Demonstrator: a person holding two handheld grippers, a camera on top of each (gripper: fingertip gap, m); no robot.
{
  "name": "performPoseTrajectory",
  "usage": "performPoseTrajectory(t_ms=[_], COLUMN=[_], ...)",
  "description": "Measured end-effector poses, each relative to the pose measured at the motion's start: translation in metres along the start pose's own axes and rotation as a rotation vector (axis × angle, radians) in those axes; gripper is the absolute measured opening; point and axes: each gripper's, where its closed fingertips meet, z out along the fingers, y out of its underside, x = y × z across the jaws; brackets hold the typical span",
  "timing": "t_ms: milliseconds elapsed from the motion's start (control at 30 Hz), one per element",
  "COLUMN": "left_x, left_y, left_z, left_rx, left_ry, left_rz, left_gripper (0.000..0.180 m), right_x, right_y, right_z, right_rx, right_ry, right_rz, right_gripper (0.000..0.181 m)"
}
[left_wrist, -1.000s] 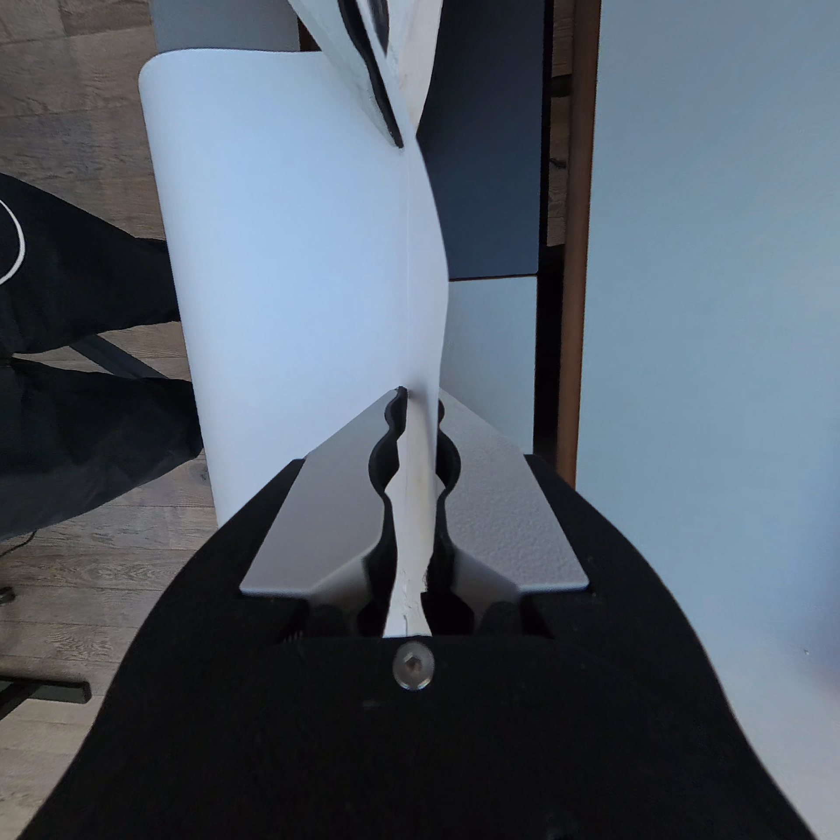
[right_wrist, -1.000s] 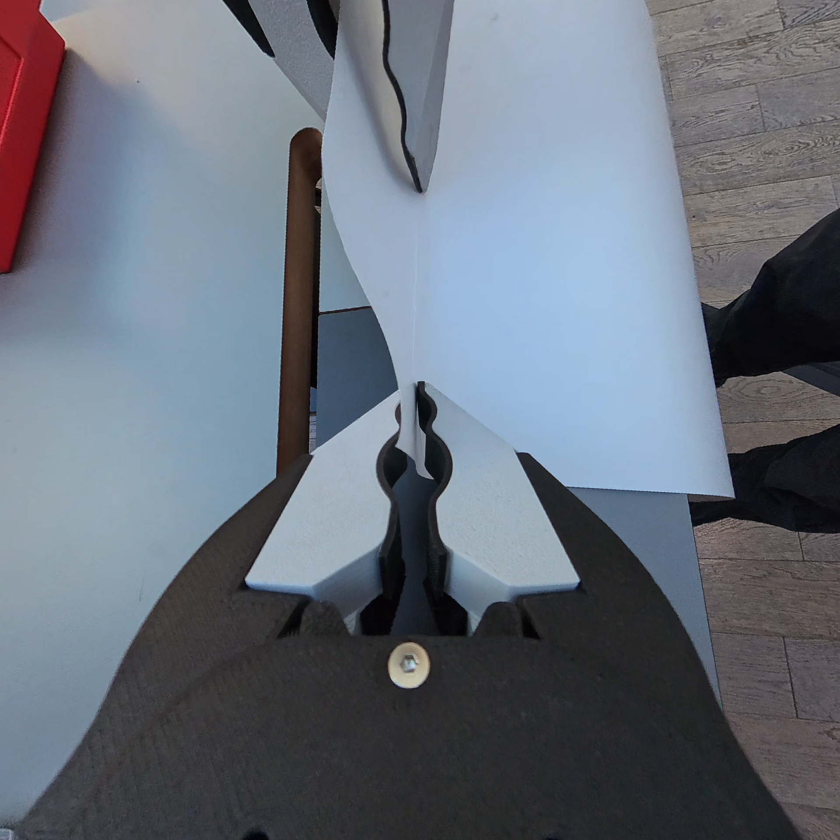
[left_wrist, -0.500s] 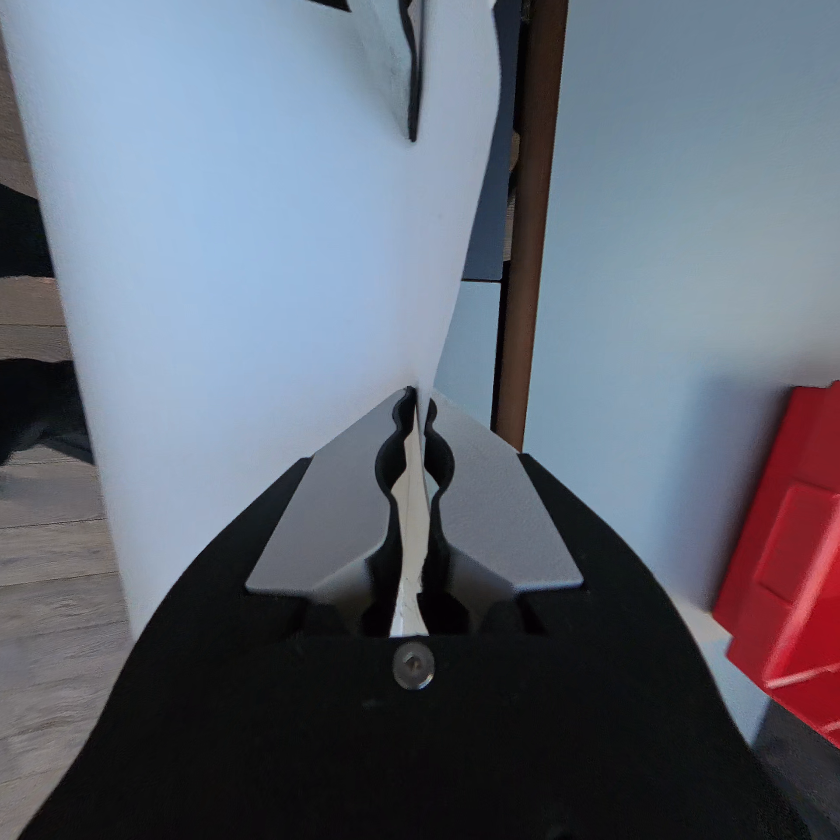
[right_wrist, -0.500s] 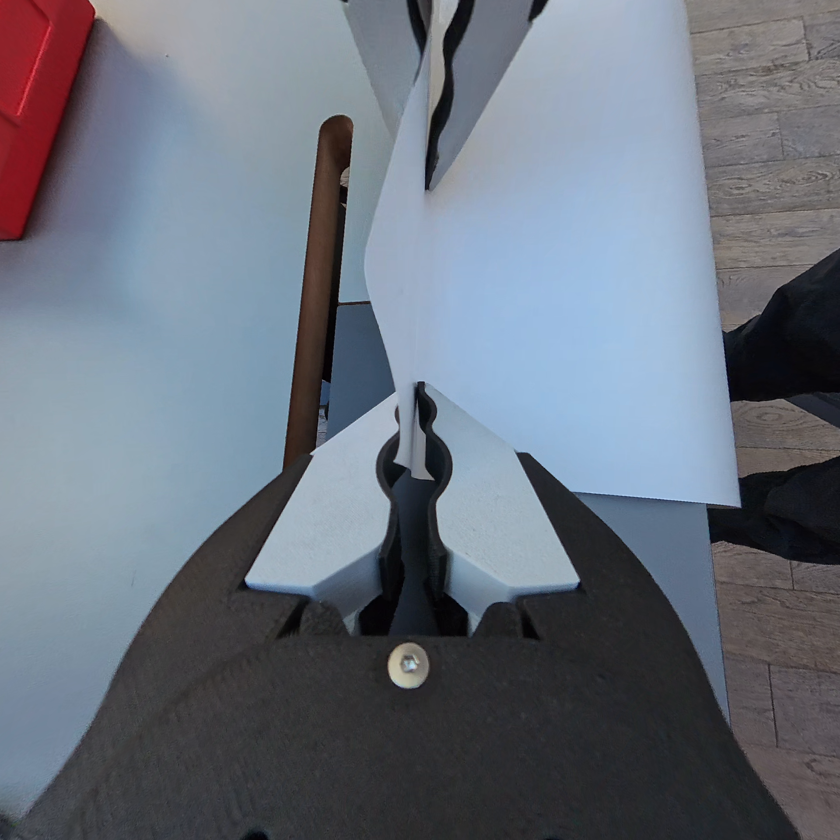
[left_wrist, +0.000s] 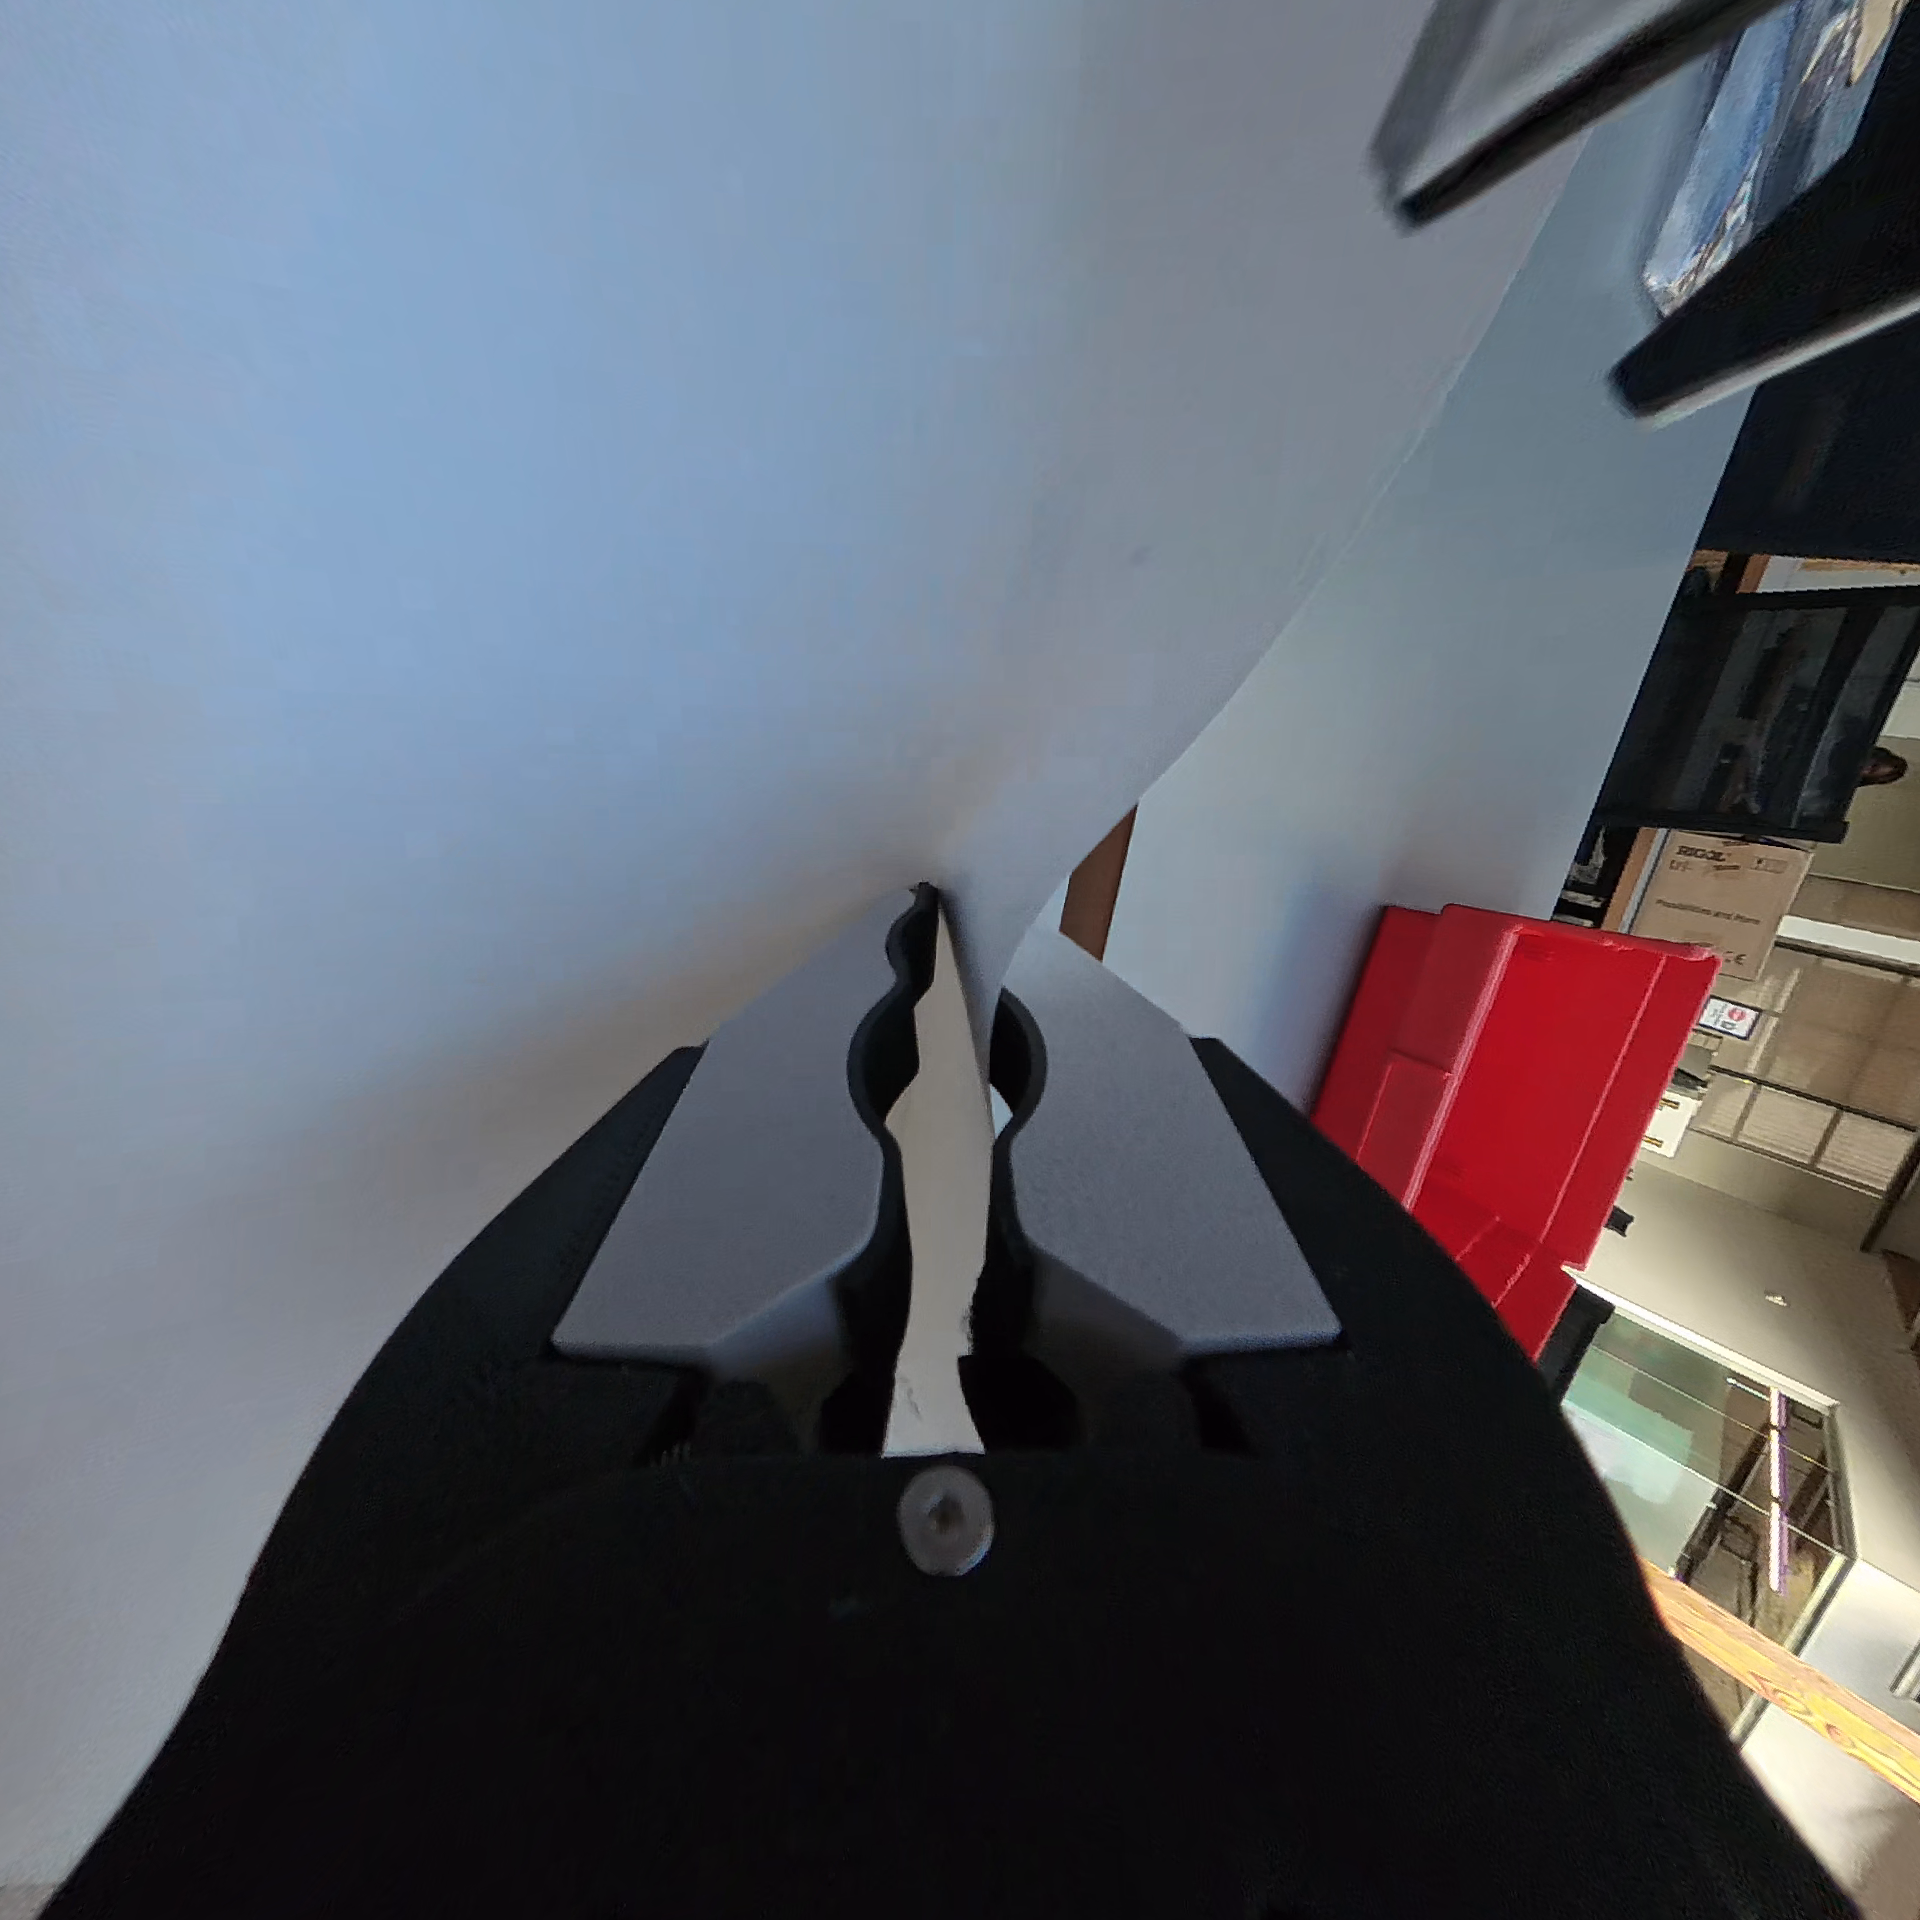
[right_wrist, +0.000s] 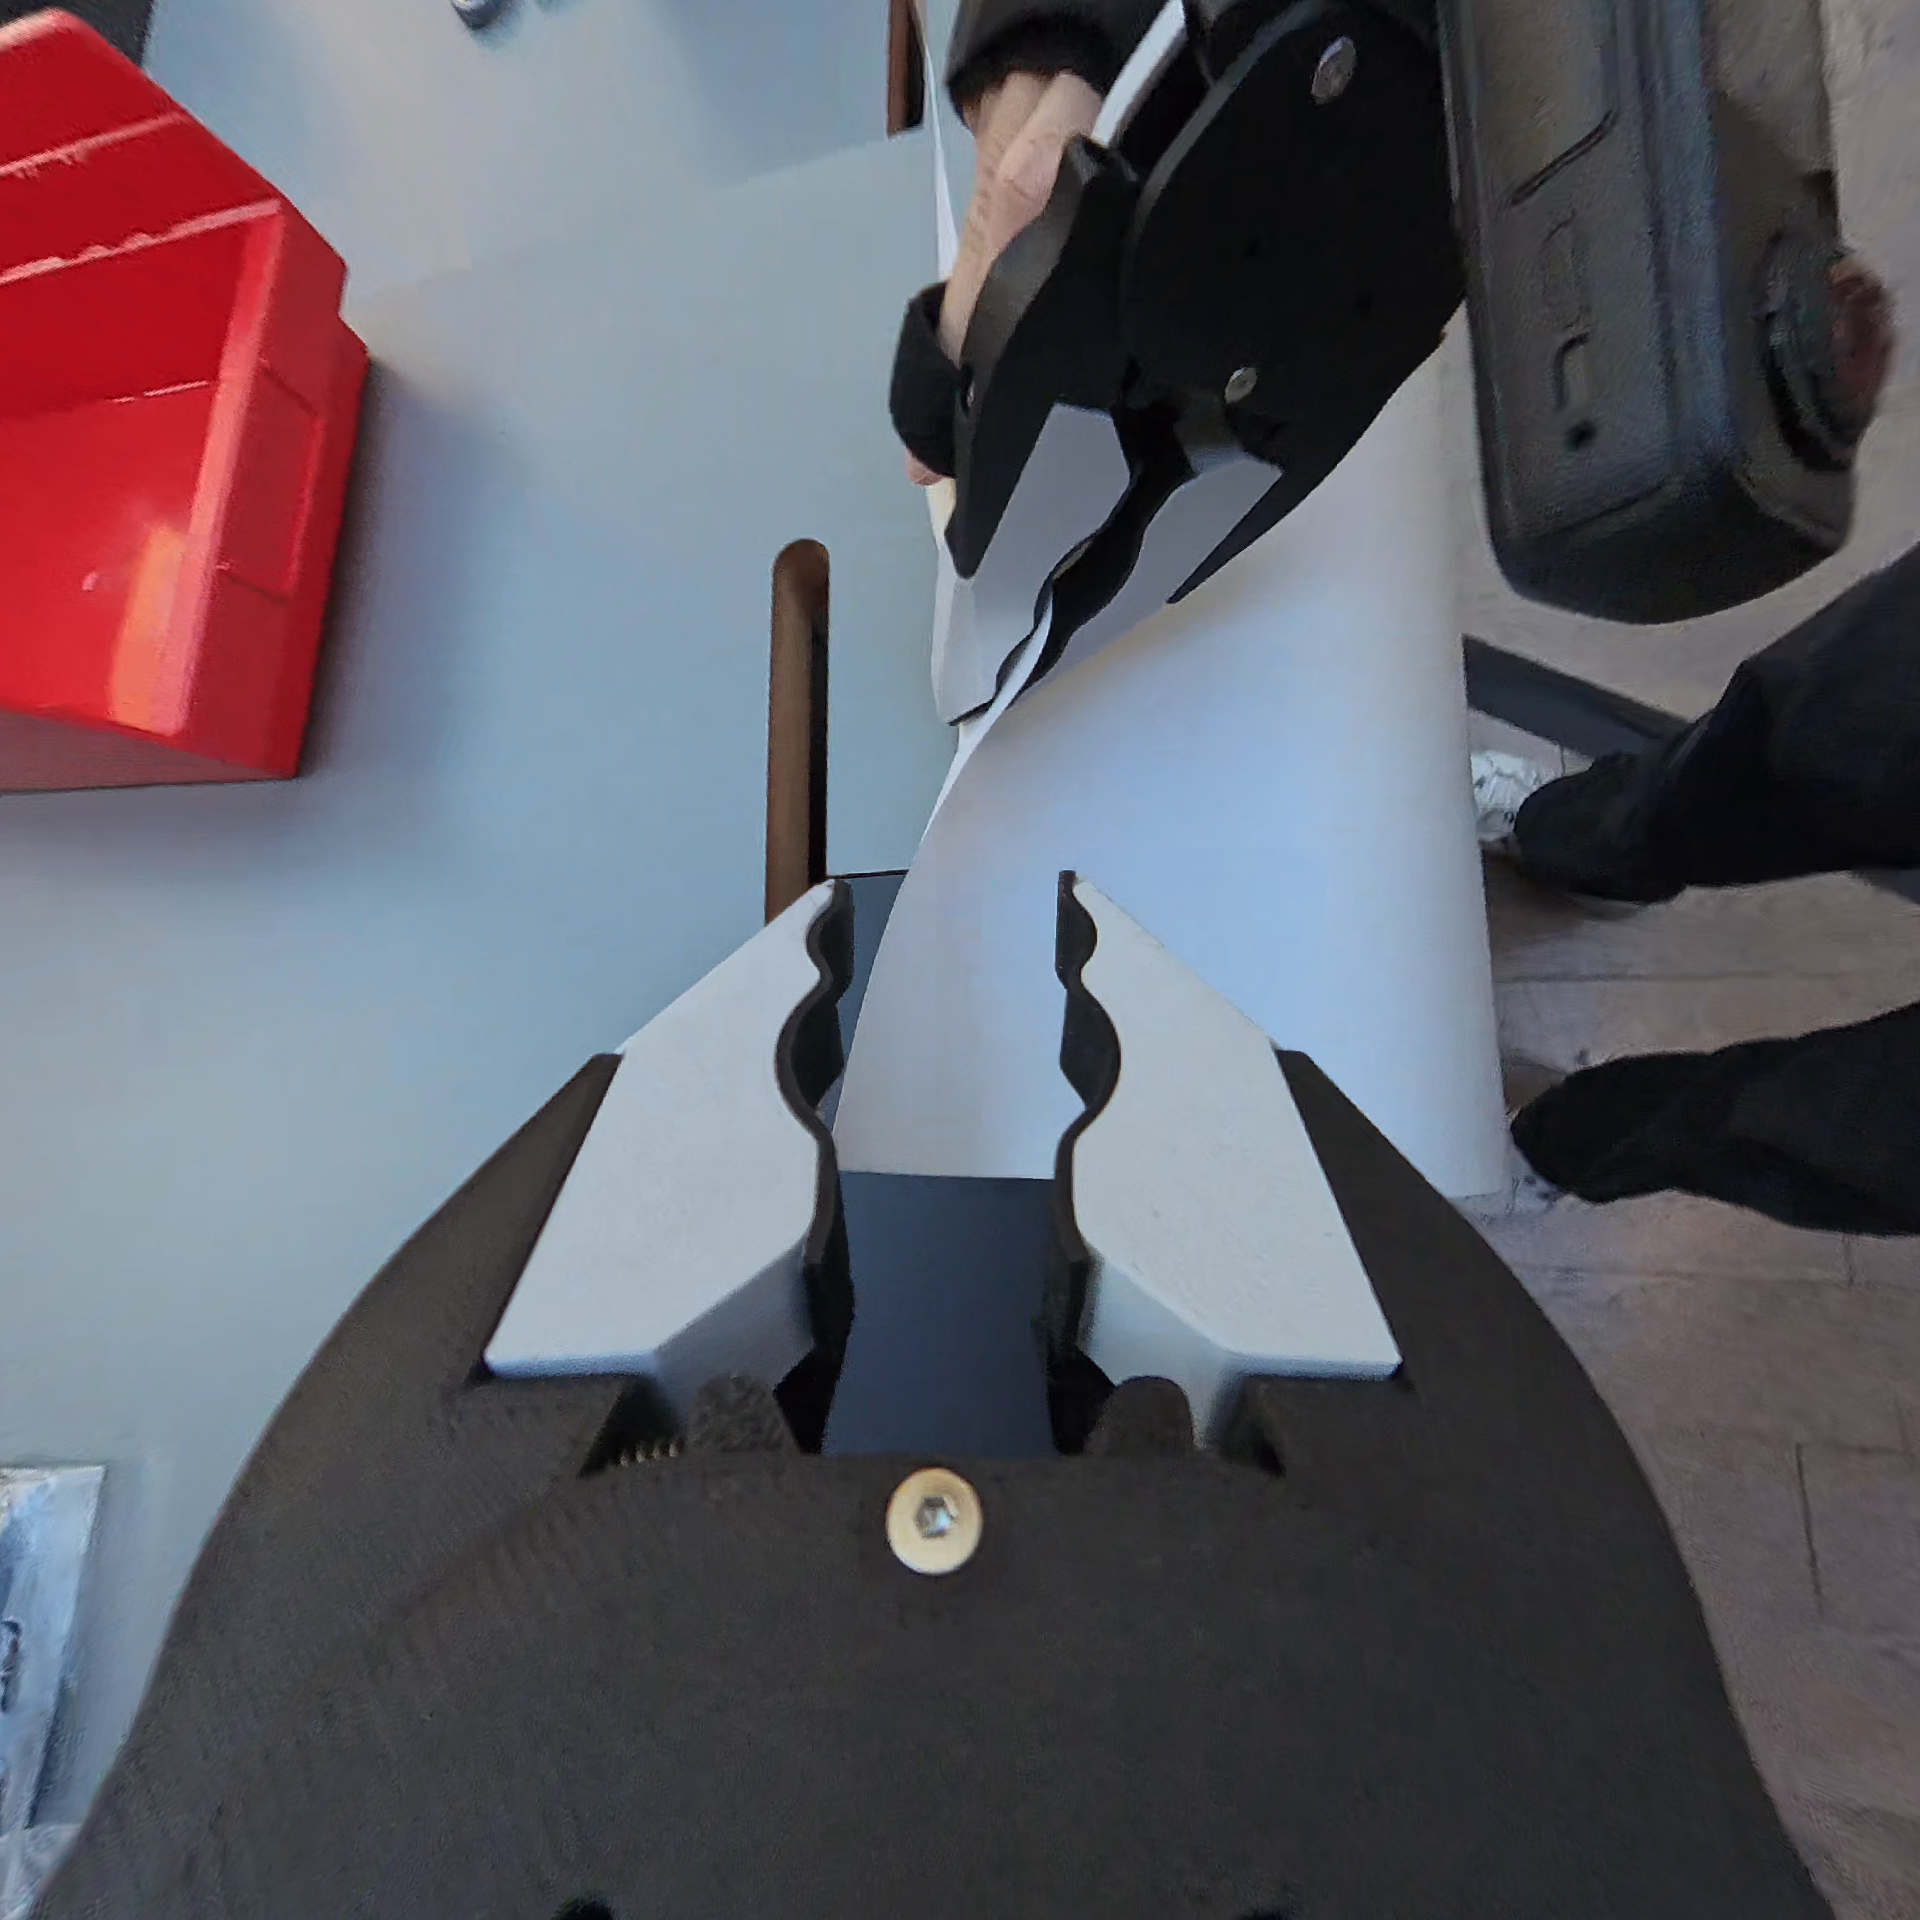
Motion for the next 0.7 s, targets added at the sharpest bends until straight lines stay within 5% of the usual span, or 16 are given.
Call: performPoseTrajectory(t_ms=[267,433,700], left_x=[-0.001,-0.005,-0.018], left_y=[0.001,0.0,0.001], left_z=[-0.002,-0.01,-0.043], left_rx=[0.019,0.067,0.166], left_ry=[0.088,0.032,-0.331], left_rz=[-0.054,0.038,0.578], left_gripper=[0.004,0.014,0.048], right_x=[0.015,0.036,0.039], right_y=[0.034,0.044,0.046], right_z=[0.04,0.053,0.057], right_rx=[-0.246,-0.256,-0.228], right_ry=[-0.085,-0.032,0.034], right_rz=[0.119,-0.001,-0.167], right_gripper=[0.01,0.017,0.02])
